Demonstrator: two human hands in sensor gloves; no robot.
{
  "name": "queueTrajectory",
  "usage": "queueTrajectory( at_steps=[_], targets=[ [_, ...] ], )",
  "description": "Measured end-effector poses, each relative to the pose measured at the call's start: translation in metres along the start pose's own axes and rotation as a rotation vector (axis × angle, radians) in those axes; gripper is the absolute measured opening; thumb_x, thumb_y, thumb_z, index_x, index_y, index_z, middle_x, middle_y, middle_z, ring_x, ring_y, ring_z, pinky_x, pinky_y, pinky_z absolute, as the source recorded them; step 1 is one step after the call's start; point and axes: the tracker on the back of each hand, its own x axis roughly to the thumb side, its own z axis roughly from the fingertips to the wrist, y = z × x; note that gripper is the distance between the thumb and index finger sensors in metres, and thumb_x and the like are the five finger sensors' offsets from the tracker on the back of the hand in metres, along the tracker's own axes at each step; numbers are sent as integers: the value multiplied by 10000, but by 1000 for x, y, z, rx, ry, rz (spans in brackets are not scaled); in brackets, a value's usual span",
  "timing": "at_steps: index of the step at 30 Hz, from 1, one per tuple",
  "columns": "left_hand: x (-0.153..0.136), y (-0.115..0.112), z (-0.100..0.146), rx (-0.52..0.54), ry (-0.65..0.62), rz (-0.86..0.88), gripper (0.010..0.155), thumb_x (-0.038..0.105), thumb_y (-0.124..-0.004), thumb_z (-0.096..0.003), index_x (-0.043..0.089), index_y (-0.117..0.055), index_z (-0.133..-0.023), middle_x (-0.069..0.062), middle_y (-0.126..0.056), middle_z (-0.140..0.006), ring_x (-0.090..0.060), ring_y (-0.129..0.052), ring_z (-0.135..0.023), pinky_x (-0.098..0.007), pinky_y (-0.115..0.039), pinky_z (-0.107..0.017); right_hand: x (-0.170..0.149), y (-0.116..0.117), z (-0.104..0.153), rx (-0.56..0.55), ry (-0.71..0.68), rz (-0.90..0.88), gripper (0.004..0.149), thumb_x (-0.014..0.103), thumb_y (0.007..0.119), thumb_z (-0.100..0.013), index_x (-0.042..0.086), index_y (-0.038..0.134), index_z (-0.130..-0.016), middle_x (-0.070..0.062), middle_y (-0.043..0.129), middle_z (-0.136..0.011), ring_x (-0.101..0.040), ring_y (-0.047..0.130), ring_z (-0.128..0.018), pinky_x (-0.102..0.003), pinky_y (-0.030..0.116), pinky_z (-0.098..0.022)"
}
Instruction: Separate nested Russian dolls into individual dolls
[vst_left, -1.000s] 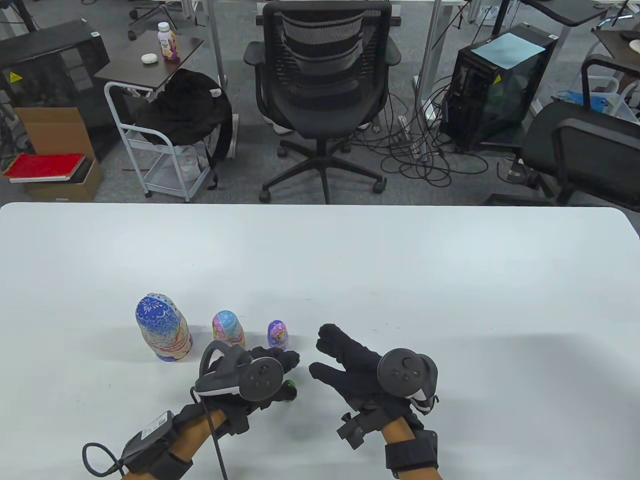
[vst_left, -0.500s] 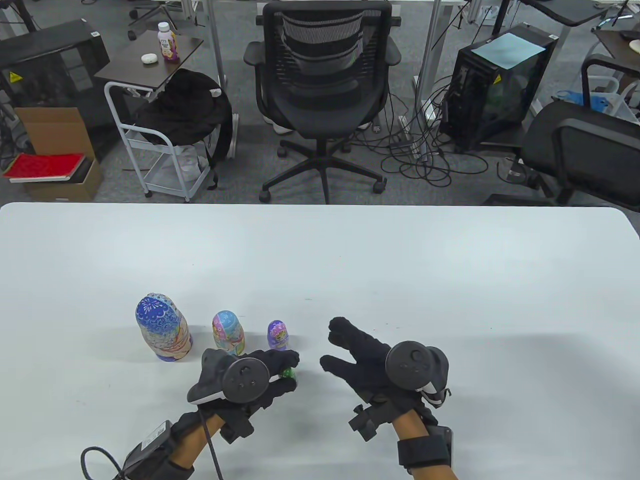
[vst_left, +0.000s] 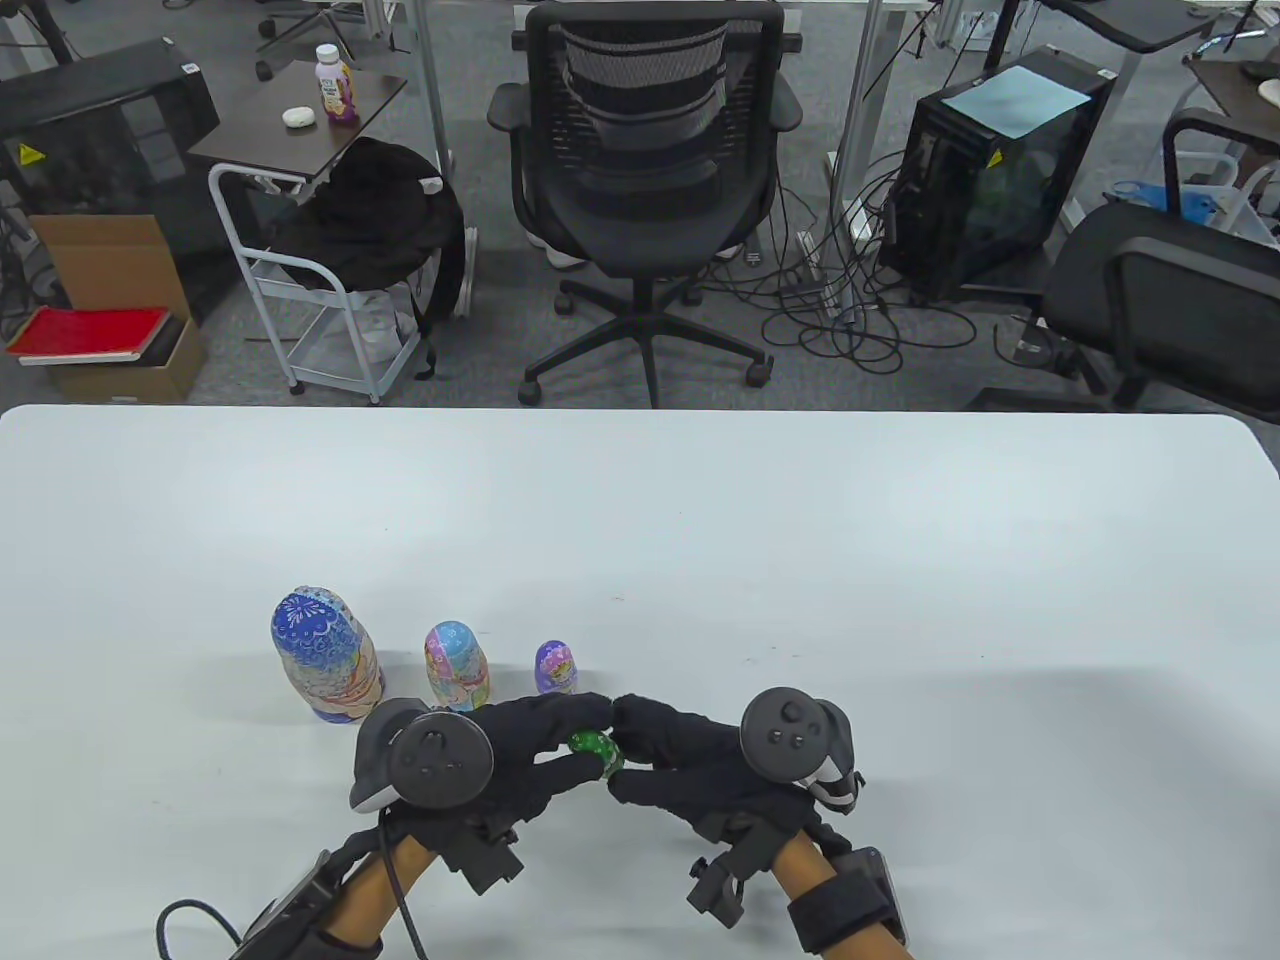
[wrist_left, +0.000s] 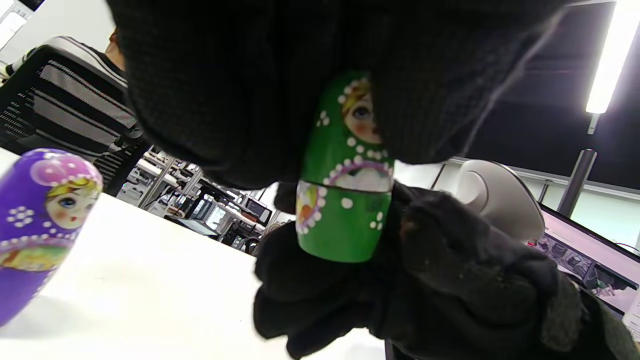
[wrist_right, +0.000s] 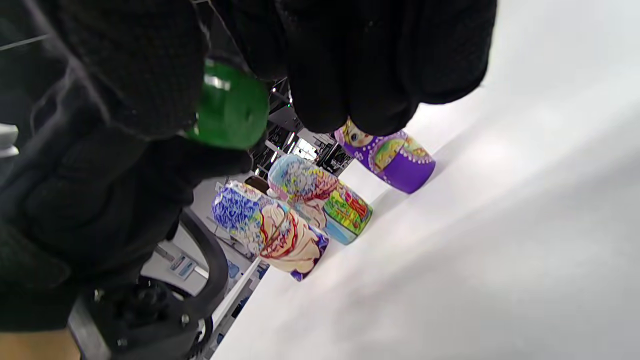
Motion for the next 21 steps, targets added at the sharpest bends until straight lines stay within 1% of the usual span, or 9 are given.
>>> queueTrajectory(
  at_steps=[2, 5, 6, 9, 11, 14, 17, 19, 21],
  targets=[
    [4, -2, 0, 11, -18, -20, 539, 410, -877, -498, 157, -795, -967, -144, -952, -869, -309, -1042, -665, -366, -929, -490, 2, 5, 0, 11, -7, 18, 766, 460, 906, -415, 80, 651, -1029, -222, 905, -874, -424, 914, -752, -514, 793, -551],
    [9, -5, 0, -14, -43, -55, 534, 400, -872, -500, 154, -794, -968, -152, -951, -867, -309, -1044, -662, -361, -934, -488, 6, 9, 0, -40, -9, 70, 739, 456, 908, -409, 53, 686, -988, -208, 940, -821, -402, 948, -709, -498, 815, -524],
    [10, -6, 0, -17, -45, -45, 532, 396, -871, -500, 154, -795, -967, -156, -951, -865, -312, -1045, -658, -360, -935, -487, 7, 9, 0, -45, -16, 87, 719, 454, 909, -408, 56, 704, -971, -195, 953, -804, -392, 959, -696, -490, 823, -516],
    [14, -6, -1, -16, -55, -14, 528, 388, -869, -502, 141, -800, -964, -177, -953, -847, -324, -1047, -639, -365, -934, -478, 9, 15, 0, -41, -27, 103, 725, 445, 918, -398, 36, 706, -958, -188, 963, -787, -387, 968, -683, -487, 831, -507],
    [16, -4, 0, -32, -72, -33, 519, 382, -865, -504, 143, -801, -960, -179, -951, -845, -324, -1048, -639, -364, -935, -480, 10, 15, 1, -55, -49, 115, 681, 439, 906, -408, 28, 741, -925, -167, 990, -745, -372, 991, -649, -476, 845, -487],
    [17, -1, 1, -55, -89, -9, 512, 364, -868, -500, 149, -802, -959, -175, -943, -869, -337, -1036, -659, -375, -928, -496, 7, 16, 0, -11, -55, 40, 669, 419, 912, -404, 25, 753, -921, -175, 996, -745, -377, 990, -654, -481, 844, -489],
    [17, 3, 2, -36, -91, 7, 511, 365, -870, -500, 148, -804, -957, -167, -944, -876, -336, -1035, -667, -379, -925, -501, 4, 17, -1, 23, -40, -49, 669, 417, 909, -405, 24, 754, -924, -185, 992, -753, -388, 983, -661, -491, 838, -493],
    [15, 6, 2, -63, -72, 16, 517, 368, -867, -506, 153, -792, -970, -162, -932, -895, -335, -1024, -695, -391, -916, -516, 4, 16, -1, 10, -39, -49, 666, 415, 912, -403, 36, 755, -928, -190, 988, -758, -393, 980, -663, -494, 835, -494],
    [10, 14, 6, 2, -64, -7, 524, 383, -860, -510, 160, -782, -978, -150, -927, -905, -330, -1020, -709, -398, -912, -523, 3, 12, 0, -5, -42, 16, 669, 418, 910, -404, 46, 750, -937, -189, 984, -768, -388, 978, -669, -490, 835, -498]
  ],
)
